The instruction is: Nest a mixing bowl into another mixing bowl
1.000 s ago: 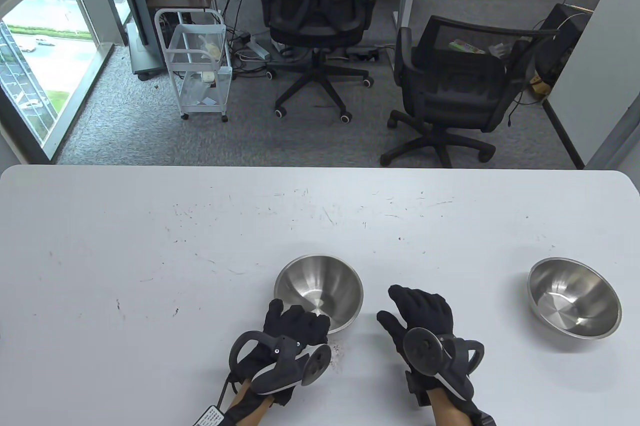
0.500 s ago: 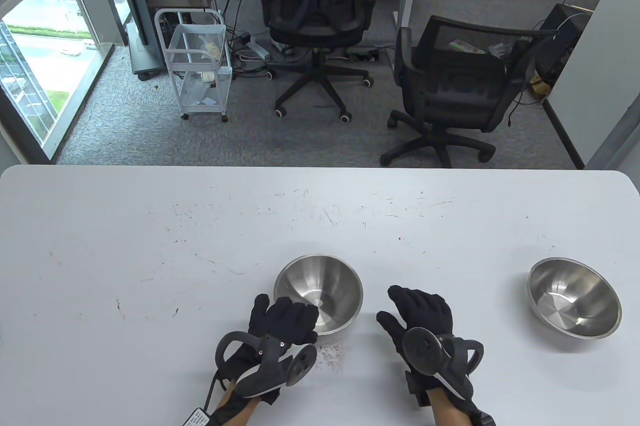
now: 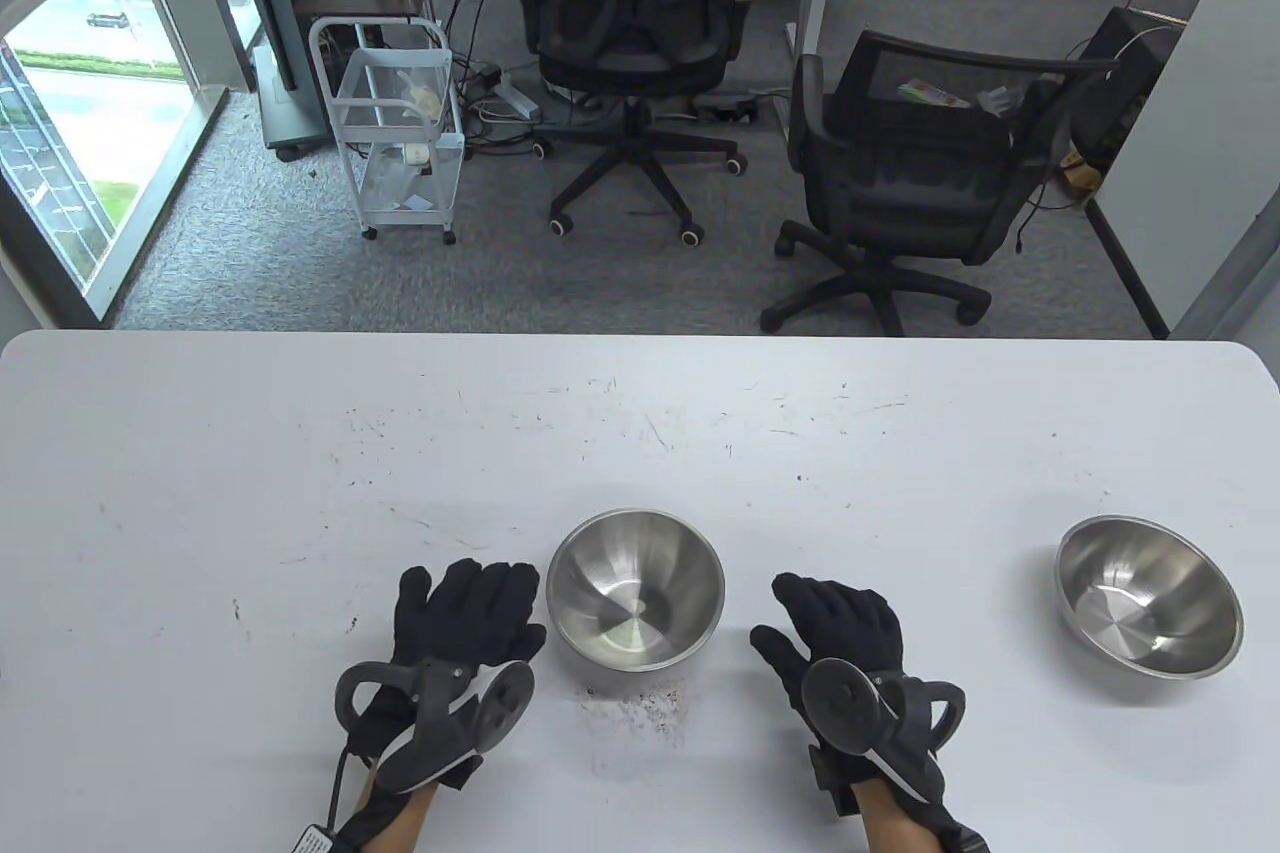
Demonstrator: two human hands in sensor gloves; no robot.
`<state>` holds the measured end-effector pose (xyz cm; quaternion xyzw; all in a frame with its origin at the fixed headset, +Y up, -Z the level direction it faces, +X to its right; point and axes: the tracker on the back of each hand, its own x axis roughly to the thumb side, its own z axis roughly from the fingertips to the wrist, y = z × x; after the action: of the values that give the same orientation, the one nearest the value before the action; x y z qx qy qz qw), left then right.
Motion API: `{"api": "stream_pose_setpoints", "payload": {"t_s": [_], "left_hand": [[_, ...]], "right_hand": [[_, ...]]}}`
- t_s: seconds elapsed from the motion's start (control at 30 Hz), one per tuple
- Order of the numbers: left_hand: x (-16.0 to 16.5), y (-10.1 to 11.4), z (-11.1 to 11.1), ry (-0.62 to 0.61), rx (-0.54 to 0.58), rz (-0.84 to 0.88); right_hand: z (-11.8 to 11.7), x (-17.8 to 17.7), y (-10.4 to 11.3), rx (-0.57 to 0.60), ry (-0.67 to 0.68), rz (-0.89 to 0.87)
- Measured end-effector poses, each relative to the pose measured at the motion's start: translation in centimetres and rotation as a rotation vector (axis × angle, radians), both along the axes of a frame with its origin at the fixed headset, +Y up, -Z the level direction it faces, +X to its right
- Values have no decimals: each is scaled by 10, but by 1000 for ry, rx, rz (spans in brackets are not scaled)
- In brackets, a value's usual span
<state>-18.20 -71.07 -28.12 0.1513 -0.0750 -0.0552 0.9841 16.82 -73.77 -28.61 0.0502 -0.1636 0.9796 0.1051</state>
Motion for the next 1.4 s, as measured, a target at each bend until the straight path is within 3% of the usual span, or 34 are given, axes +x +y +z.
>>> {"api": "stream_pose_setpoints", "payload": {"t_s": [0.2, 0.53, 0.87, 1.4], "left_hand": [[-25, -6, -2, 48, -6, 18], [-41, -14, 4, 83, 66, -57], [-56, -22, 3, 93, 34, 45], [-61, -22, 2, 55, 29, 107]], "right_hand": [[1, 0, 0, 1, -1, 7], [2, -7, -2, 1, 11, 66], [-1, -4, -1, -1, -37, 123], [-14, 92, 14, 23, -413, 128]]}}
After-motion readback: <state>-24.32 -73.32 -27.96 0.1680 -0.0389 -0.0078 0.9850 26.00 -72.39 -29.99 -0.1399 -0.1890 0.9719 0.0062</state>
